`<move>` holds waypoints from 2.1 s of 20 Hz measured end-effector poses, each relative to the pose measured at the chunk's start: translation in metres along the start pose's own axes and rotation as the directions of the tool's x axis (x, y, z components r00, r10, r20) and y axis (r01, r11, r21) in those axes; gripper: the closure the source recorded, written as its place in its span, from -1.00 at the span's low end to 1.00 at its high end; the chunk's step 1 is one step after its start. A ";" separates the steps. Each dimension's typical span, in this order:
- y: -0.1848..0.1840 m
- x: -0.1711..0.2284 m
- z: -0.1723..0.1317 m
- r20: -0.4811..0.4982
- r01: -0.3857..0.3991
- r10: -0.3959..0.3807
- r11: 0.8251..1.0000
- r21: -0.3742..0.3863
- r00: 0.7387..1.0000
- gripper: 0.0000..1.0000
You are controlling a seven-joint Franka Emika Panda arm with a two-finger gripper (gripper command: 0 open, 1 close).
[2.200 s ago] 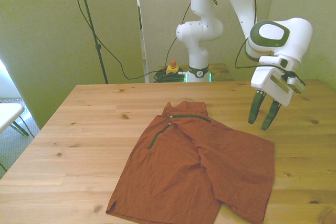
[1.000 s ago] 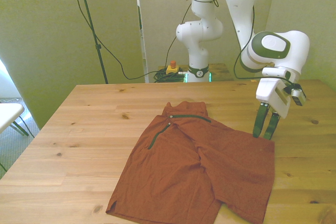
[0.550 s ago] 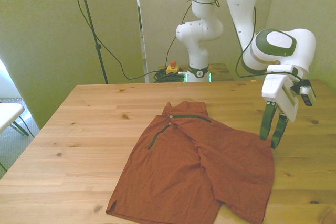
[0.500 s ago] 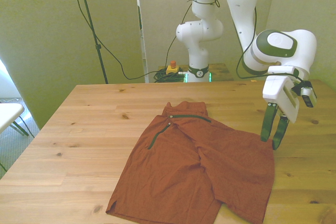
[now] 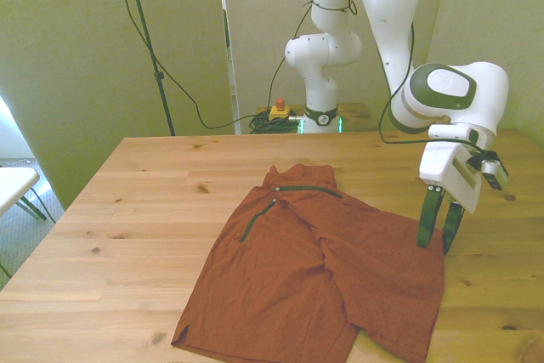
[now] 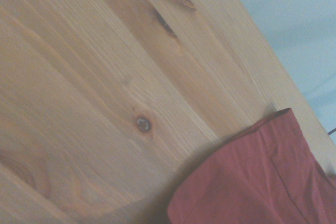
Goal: Fold the shorts
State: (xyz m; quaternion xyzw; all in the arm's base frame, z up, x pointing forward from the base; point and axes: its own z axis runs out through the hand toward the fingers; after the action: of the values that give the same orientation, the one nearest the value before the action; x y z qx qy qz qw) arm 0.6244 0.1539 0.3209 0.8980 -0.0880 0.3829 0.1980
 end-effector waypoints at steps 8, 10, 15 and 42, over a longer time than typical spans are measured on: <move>0.010 -0.006 0.004 0.015 -0.005 0.006 1.000 -0.016 1.000 1.00; 0.012 -0.008 0.005 0.020 -0.004 0.004 1.000 -0.019 1.000 1.00; 0.011 -0.014 0.006 0.028 -0.002 0.002 1.000 -0.012 1.000 1.00; 0.110 0.050 0.011 -0.047 -0.182 0.180 0.982 -0.050 0.983 1.00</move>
State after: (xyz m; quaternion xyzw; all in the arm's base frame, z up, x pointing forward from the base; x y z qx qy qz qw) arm 0.6326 0.0495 0.3818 0.8724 -0.1754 0.4156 0.1883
